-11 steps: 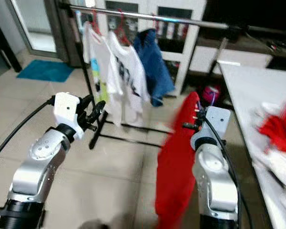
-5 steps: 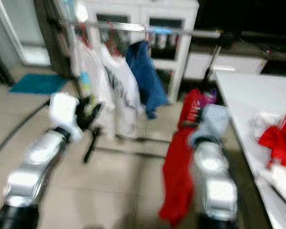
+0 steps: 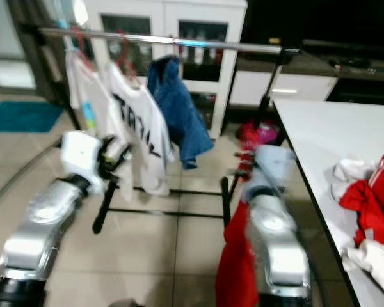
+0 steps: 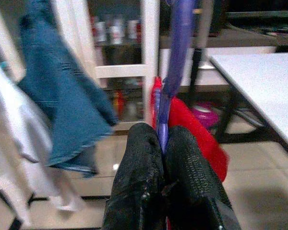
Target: Hang hanger
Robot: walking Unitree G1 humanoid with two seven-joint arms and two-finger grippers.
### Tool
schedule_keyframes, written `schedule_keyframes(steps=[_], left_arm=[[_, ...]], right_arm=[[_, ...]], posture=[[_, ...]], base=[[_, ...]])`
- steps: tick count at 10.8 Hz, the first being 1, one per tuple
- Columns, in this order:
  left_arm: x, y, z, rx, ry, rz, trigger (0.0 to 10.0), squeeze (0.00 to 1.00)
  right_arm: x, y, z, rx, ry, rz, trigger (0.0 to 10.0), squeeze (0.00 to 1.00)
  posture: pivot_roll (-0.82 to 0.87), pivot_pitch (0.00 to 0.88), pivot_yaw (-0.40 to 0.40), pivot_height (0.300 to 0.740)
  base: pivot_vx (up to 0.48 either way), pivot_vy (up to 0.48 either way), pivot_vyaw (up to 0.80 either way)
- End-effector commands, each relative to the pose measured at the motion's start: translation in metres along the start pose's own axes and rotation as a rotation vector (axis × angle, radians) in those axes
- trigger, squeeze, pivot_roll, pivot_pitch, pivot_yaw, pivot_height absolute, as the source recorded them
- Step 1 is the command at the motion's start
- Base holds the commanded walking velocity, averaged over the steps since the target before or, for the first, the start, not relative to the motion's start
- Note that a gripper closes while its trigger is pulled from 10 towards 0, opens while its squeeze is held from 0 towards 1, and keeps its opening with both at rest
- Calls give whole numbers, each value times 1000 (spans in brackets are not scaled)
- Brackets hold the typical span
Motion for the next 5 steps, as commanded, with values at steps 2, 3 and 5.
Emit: schedule_keyframes(steps=[2,3,5], left_arm=[[7,4,-8,-22,2,-27,10000,0],[7,3,-8,-23,2,-26,10000,0],[8,4,-9,-31,1,-26,10000,0]], right_arm=[[9,1,-11,-46,-15,-42,10000,0],[10,2,-13,-60,2,-45,10000,0],[12,2,-17,-70,9,-51,10000,0]], posture=[[55,33,-18,740],[52,34,-15,740],[46,34,-9,740]], base=[[379,0,0],[382,0,0],[379,0,0]])
Point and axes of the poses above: a point about 5 cm out from each wrist's last joint towards the gripper, its own y axis pointing out of the wrist towards the gripper, its own x axis along the axis of the wrist's last joint, z = x × y, the point moved 2 cm from there along y, pointing out of the wrist towards the gripper, and after that the axes turned 4 degrees about y, right-handed, at the moved point
